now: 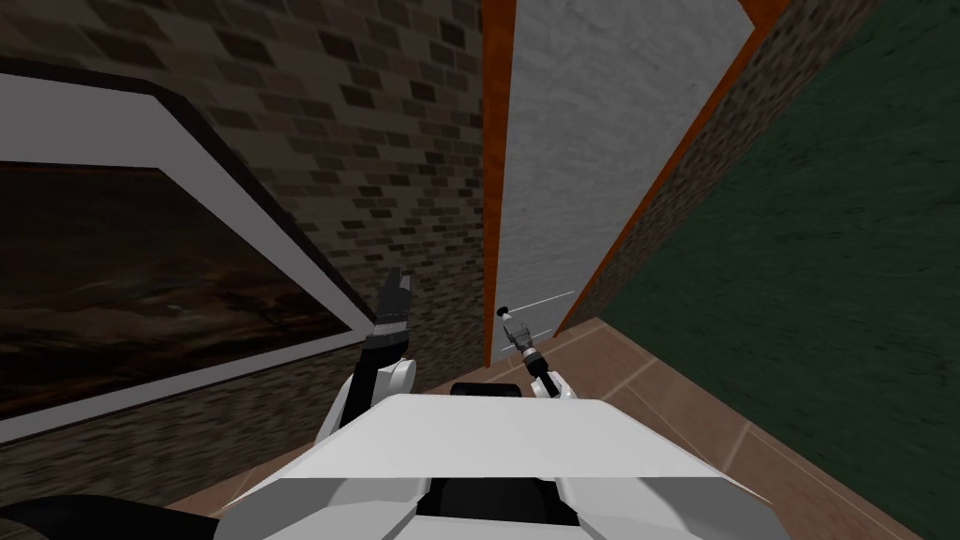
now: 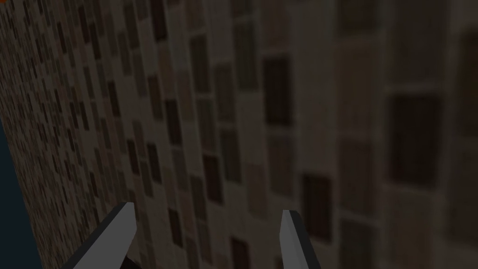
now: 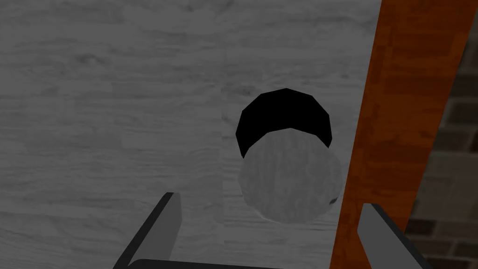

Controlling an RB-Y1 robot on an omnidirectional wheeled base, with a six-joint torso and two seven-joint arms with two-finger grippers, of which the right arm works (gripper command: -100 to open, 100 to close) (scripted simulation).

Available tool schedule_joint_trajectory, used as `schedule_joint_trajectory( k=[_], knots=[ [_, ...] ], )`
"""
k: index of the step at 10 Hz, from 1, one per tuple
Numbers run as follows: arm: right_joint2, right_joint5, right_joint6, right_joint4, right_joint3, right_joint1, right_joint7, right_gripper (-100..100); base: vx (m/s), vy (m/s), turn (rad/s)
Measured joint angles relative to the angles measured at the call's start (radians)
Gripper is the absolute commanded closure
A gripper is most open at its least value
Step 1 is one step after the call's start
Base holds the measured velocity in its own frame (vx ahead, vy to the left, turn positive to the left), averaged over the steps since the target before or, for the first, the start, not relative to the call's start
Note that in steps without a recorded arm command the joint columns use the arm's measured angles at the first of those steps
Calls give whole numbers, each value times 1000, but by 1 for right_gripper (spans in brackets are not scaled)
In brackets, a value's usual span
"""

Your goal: Pull the door open

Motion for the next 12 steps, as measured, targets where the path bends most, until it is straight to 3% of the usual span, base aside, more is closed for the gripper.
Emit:
schedule_joint_trajectory(
  k=[2, 3, 9, 12],
  knots=[
    [8, 1, 11, -22, 15, 10, 3, -100, 91, 23, 36],
    [9, 1, 13, -23, 17, 10, 4, 100, -23, -3, -4],
    [10, 2, 11, -22, 18, 9, 3, 100, -13, -1, 4],
    [4, -12, 11, -22, 23, 5, -53, 100, -62, -28, 28]
  ],
)
